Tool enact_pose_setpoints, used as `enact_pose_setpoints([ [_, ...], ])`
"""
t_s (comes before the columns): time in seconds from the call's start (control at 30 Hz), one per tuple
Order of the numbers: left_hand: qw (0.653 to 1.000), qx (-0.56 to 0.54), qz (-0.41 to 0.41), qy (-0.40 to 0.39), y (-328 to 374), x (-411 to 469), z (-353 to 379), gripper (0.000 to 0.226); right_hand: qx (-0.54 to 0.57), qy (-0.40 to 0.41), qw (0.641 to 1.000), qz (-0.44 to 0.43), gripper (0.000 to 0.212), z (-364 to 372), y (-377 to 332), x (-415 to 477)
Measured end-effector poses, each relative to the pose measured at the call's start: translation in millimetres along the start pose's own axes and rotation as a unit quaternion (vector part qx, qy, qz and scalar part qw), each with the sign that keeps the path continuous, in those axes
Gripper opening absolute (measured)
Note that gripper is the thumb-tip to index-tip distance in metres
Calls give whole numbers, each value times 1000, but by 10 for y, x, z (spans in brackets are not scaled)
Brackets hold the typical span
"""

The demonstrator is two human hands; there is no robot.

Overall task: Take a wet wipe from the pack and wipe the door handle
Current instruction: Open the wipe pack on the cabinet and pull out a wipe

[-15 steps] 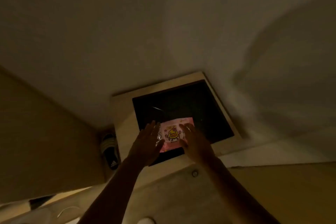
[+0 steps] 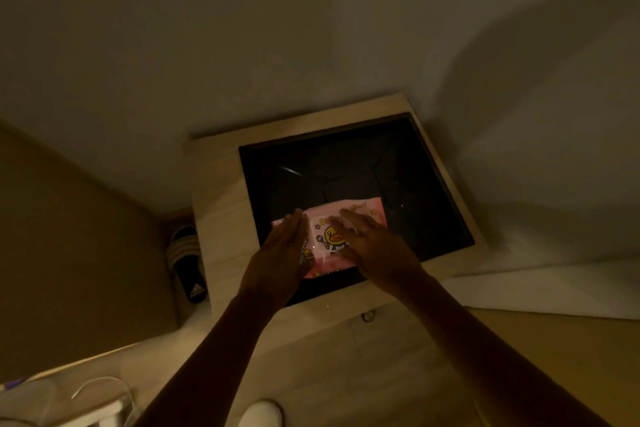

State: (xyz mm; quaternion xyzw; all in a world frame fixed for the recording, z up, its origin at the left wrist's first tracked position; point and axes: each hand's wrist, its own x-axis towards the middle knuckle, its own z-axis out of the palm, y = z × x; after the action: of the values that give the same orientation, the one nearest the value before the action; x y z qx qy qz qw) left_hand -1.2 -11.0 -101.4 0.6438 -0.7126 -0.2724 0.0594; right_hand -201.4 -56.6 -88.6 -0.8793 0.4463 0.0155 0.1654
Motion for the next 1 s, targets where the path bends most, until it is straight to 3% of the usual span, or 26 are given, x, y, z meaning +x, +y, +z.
enact_pose_setpoints([
  [0.17, 1000, 4, -6, -4, 3, 5, 15, 81, -66, 42, 996, -52, 55, -14, 2, -2],
  [0.3, 1000, 6, -11, -2, -5, 9, 20, 84, -75, 20, 996, -54, 62, 6, 56, -2],
  [0.5, 1000, -13, -9, 13, 25, -28, -7, 82, 32, 25, 999, -32, 38, -193, 49, 168],
  [0.63, 999, -43, -19, 21, 42, -83, -12, 80, 134, 132, 973, 130, 33, -275, -3, 363],
  [0.8, 997, -42, -8, 71, 99, -91, -51, 80, 287, 195, 902, 257, 35, -219, 11, 501],
  [0.93, 994, -1, 35, 104, 62, -70, -28, 83, 289, 182, 923, 176, 3, -93, 70, 334],
  [1.0, 994, 0, 48, 100, 79, -49, -28, 81, 270, 162, 940, 133, 11, -11, 119, 222],
])
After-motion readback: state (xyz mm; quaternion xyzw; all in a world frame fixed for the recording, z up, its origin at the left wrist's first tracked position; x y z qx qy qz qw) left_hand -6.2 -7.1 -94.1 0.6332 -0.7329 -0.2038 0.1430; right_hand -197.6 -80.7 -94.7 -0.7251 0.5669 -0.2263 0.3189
